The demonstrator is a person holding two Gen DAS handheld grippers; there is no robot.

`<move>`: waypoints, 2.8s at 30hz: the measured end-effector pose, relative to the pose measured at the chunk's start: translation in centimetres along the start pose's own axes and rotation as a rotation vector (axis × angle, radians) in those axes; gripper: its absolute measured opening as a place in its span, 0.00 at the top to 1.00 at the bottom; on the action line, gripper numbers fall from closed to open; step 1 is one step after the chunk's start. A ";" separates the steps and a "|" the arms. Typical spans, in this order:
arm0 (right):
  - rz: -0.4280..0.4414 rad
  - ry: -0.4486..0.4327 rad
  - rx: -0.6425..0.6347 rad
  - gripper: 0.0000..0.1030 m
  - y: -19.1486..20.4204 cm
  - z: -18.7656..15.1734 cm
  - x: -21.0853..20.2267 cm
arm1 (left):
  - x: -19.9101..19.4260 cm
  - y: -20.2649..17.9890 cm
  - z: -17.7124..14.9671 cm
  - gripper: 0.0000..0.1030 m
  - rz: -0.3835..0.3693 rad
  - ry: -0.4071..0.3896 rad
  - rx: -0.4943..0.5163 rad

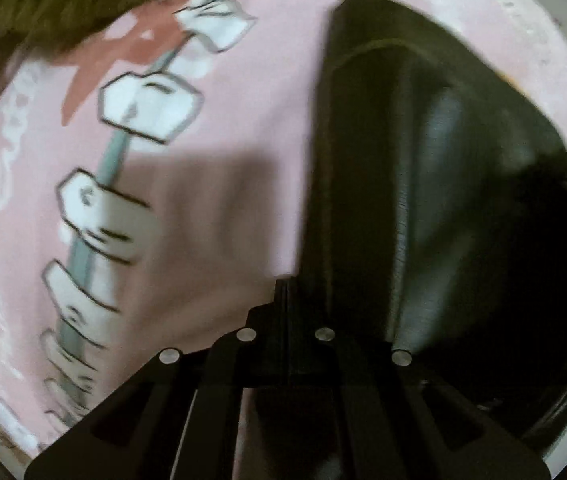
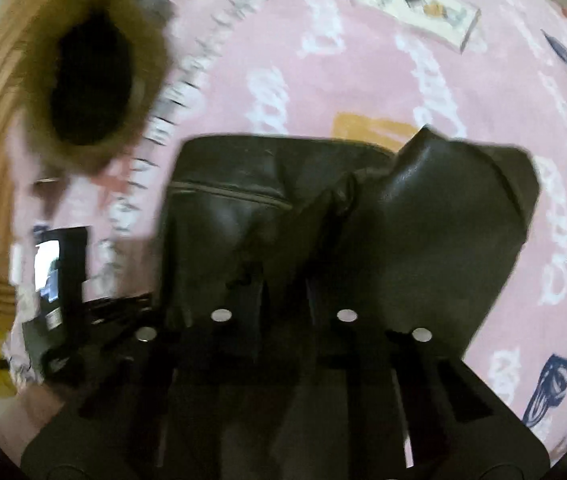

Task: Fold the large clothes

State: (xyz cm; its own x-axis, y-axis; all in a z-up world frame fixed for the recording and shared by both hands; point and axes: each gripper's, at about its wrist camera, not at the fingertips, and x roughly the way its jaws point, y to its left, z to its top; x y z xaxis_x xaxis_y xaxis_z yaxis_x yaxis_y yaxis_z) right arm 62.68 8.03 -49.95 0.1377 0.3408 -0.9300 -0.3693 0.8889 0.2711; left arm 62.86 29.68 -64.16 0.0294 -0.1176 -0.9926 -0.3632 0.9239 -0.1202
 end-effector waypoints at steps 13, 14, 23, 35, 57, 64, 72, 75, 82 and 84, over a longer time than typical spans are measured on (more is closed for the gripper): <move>0.243 0.061 -0.349 0.86 10.9 -1.6 -2.1 | -4.5 5.9 -4.5 1.00 -0.140 -0.107 -0.258; 0.231 0.088 -0.380 0.86 11.6 -1.5 -1.0 | -5.3 6.5 -5.8 1.00 -0.118 -0.128 -0.269; 0.119 0.345 -0.437 0.86 12.9 0.3 9.1 | -10.3 1.5 -11.8 0.99 -0.185 -0.145 -0.157; 0.241 0.306 -0.281 0.69 9.7 1.7 4.7 | -2.2 -2.6 -14.9 0.98 0.081 -0.054 -0.089; 0.246 0.020 0.175 0.36 -3.2 -13.6 3.3 | -4.0 -2.1 -5.9 0.95 0.282 0.002 0.049; 0.283 -0.182 0.323 0.17 -9.4 -13.8 -2.2 | -8.0 0.8 -4.7 0.84 0.314 -0.046 0.080; 0.458 -0.106 0.440 0.14 -15.9 -13.9 1.9 | -3.4 9.5 1.3 0.31 -0.064 0.114 0.040; 0.534 -0.056 0.481 0.14 -16.8 -14.4 3.7 | -0.8 11.4 1.8 0.30 -0.285 0.209 -0.004; 0.781 -0.065 0.590 0.14 -17.7 -15.3 5.4 | 1.0 12.8 1.4 0.15 -0.637 0.253 -0.083; 0.818 -0.074 0.616 0.14 -17.9 -15.4 5.9 | 1.9 13.1 1.1 0.14 -0.711 0.261 -0.131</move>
State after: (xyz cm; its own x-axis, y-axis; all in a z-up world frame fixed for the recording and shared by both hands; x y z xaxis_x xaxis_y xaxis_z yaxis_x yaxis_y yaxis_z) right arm 55.90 -10.59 -64.11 0.1199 0.9126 -0.3908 0.1577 0.3711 0.9151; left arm 59.23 41.94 -67.64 0.0824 -0.7641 -0.6398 -0.4466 0.5457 -0.7091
